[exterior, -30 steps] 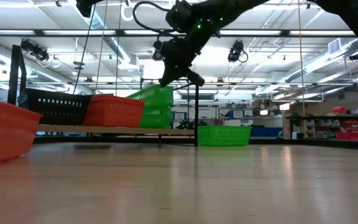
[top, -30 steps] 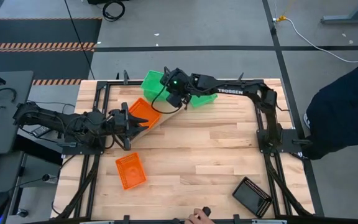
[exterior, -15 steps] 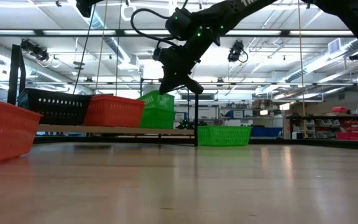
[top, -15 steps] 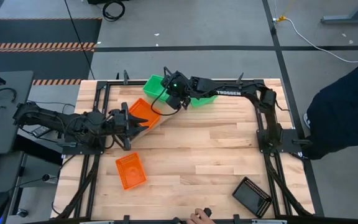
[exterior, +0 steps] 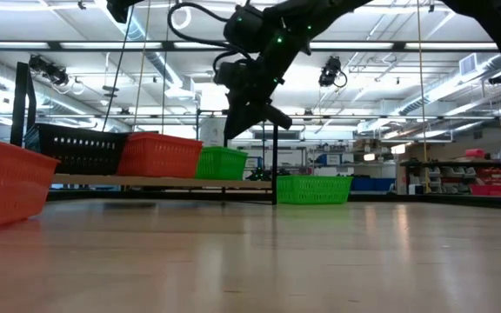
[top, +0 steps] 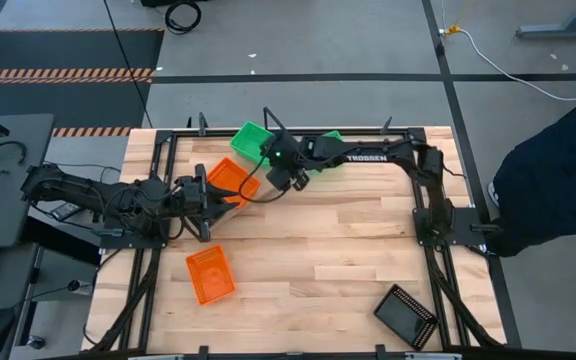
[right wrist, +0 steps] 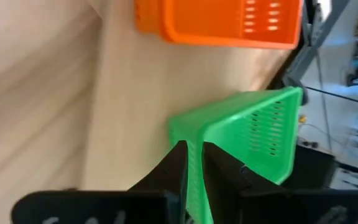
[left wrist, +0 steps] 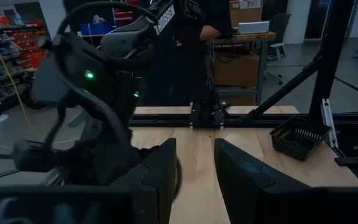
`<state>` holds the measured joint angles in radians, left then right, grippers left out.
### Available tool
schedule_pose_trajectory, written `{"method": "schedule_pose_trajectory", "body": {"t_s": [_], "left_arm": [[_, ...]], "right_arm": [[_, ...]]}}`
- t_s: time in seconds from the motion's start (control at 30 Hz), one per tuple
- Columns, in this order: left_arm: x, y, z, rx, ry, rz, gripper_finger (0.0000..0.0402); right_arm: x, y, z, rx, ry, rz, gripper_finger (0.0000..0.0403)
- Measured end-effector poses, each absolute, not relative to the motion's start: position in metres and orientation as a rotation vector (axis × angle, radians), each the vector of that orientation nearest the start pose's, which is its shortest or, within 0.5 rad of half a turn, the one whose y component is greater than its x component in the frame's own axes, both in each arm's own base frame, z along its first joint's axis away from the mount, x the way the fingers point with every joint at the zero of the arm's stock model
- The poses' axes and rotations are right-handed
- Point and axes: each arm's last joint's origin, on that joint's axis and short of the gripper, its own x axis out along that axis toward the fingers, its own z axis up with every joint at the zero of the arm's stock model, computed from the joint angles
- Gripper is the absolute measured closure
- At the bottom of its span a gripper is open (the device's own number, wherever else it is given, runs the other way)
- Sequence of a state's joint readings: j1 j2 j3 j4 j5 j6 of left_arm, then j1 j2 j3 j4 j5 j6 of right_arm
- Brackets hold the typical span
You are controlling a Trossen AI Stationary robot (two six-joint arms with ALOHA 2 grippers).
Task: Stack baskets on shelf by color
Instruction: Stack the bottom green bin on top of the green bin on the shelf
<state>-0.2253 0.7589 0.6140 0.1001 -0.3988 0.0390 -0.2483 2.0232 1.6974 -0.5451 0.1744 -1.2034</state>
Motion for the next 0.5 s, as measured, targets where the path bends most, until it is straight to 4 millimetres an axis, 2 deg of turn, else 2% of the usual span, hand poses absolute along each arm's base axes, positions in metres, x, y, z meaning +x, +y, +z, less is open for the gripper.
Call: {"method": "schedule_pose_trajectory", "body": {"t_s": [0.2,0.37,0.5], "left_arm": [[0.172,-0.028,0.306,0.050,0.040,0.173,0.0285],[0.172,-0.028,0.307,0.046,0.029,0.173,0.0285],[0.172,-0.028,0.307,0.046,0.029,0.173,0.0285]], "right_arm": [[0.437,-0.108,0.247,-1.081,1.010,0.116,0.0349],[0.433,-0.130,0.249,-1.057,0.992,0.084,0.0347],[0.429,-0.144,0.249,-1.020,0.994,0.071,0.0326]]}}
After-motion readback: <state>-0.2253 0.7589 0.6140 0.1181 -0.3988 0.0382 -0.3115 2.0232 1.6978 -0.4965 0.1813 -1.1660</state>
